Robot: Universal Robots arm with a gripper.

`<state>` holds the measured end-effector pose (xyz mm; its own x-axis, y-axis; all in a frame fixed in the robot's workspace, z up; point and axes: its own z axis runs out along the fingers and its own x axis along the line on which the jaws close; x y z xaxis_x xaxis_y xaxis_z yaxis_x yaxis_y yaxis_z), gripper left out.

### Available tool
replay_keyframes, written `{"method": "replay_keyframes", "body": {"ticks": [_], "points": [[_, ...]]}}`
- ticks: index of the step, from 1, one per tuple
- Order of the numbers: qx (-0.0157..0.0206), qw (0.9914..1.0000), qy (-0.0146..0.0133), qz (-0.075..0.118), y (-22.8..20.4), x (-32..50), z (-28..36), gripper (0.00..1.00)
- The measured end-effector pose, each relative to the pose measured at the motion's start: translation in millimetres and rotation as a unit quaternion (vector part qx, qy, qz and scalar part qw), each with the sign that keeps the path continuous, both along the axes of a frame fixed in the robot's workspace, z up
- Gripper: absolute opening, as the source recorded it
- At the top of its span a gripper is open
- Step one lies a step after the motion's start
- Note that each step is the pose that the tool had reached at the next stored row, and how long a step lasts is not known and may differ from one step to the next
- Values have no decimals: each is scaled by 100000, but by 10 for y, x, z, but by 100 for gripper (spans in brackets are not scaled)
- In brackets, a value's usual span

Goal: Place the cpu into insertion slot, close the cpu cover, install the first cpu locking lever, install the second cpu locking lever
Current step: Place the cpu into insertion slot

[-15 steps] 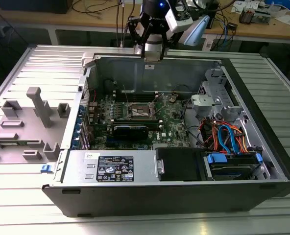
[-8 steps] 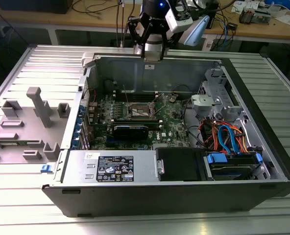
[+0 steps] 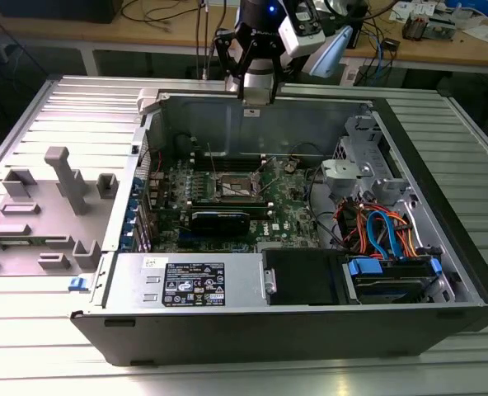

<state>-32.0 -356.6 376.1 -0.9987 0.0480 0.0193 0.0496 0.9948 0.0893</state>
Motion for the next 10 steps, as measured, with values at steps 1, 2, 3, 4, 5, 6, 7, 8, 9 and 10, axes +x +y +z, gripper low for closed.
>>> {"method": "replay_keyframes", "body": {"ticks": [1, 2, 3, 4, 5, 6, 7, 8, 9, 10], "points": [[8, 99999, -1, -359, -8, -1, -2, 54], [-4, 99994, 8, -1109, -8, 0, -3, 54], [-3, 99986, 9, -1645, -8, 0, -3, 54], [0, 99969, 12, -2481, -9, 0, -5, 54], [-9, 99940, 17, -3450, -10, 0, -6, 54], [10, 99924, 10, -3891, -13, 0, -9, 54], [13, 99919, 8, -4020, -16, -1, -11, 54], [7, 99916, 11, -4106, -17, -1, -12, 54], [-9, 99915, 14, -4127, -24, 0, -11, 54], [-4, 99915, 14, -4133, -34, 0, -11, 54]]}}
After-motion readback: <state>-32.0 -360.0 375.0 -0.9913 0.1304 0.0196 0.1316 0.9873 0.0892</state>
